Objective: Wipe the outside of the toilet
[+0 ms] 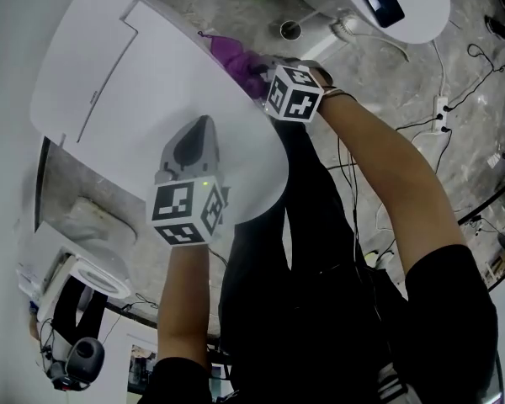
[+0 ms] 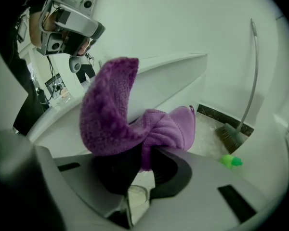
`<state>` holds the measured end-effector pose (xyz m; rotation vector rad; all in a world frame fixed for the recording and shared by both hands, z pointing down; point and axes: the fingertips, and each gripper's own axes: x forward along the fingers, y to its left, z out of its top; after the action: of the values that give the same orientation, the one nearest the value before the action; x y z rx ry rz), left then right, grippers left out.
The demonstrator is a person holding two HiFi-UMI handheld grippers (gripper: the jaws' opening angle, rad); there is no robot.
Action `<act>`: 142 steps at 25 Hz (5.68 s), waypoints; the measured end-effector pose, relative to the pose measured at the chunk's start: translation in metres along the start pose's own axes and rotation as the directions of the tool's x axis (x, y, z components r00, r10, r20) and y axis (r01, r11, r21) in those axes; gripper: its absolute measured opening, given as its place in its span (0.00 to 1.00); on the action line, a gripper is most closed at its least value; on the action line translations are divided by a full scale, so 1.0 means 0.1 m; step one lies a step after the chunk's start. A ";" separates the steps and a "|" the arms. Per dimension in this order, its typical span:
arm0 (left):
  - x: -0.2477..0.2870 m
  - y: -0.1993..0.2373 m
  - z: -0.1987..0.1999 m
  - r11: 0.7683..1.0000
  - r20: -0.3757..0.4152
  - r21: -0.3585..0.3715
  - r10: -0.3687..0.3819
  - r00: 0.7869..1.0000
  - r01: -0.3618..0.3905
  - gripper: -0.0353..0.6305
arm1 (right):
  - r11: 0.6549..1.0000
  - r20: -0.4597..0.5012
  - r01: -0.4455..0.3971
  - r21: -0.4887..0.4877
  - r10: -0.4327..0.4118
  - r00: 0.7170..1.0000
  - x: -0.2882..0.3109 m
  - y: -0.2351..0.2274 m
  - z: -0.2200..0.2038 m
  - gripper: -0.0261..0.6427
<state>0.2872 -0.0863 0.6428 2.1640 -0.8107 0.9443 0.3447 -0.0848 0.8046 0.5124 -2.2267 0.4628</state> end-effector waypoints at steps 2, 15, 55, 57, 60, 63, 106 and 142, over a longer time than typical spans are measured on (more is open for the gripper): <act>-0.09 -0.03 -0.17 1.000 -0.012 0.018 -0.012 1.000 0.013 0.06 | 1.000 -0.021 0.011 -0.002 -0.011 1.000 -0.03 0.15 -0.09 0.11; -0.34 -0.66 -1.14 0.999 -0.033 -0.012 -0.050 0.998 0.049 0.06 | 0.996 -0.046 0.077 0.048 -0.074 0.996 -0.26 1.06 -0.67 0.11; -2.26 -0.86 -4.12 0.939 0.038 -0.344 -0.008 0.999 0.021 0.06 | 0.888 -0.183 0.333 0.317 -0.288 0.940 -0.09 3.54 -0.97 0.11; -2.39 -0.66 -4.20 0.944 0.047 -0.329 0.002 0.999 0.013 0.06 | 0.874 -0.181 0.346 0.342 -0.300 0.936 0.04 3.66 -0.87 0.11; -2.55 -0.45 -4.25 0.940 0.059 -0.340 0.040 0.997 -0.018 0.06 | 0.861 -0.185 0.352 0.367 -0.303 0.935 0.09 3.77 -0.74 0.11; -2.68 -0.23 -4.36 0.936 0.063 -0.349 0.075 0.995 -0.048 0.06 | 0.862 -0.185 0.324 0.389 -0.272 0.945 0.18 3.98 -0.61 0.11; -3.07 2.05 -3.98 0.771 -0.004 -0.596 0.276 0.961 -0.224 0.06 | 0.483 -0.080 0.329 0.812 -0.465 0.882 2.03 3.59 1.93 0.11; -2.96 4.89 -2.42 0.939 0.035 -0.338 0.078 0.996 -0.062 0.06 | 0.031 -0.330 0.442 0.896 -0.621 0.711 3.01 1.85 3.40 0.11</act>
<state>-0.3312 -0.1222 0.6886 1.8760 -1.0001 0.7281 -0.1402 -0.1536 0.7934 2.0431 -1.3511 1.3814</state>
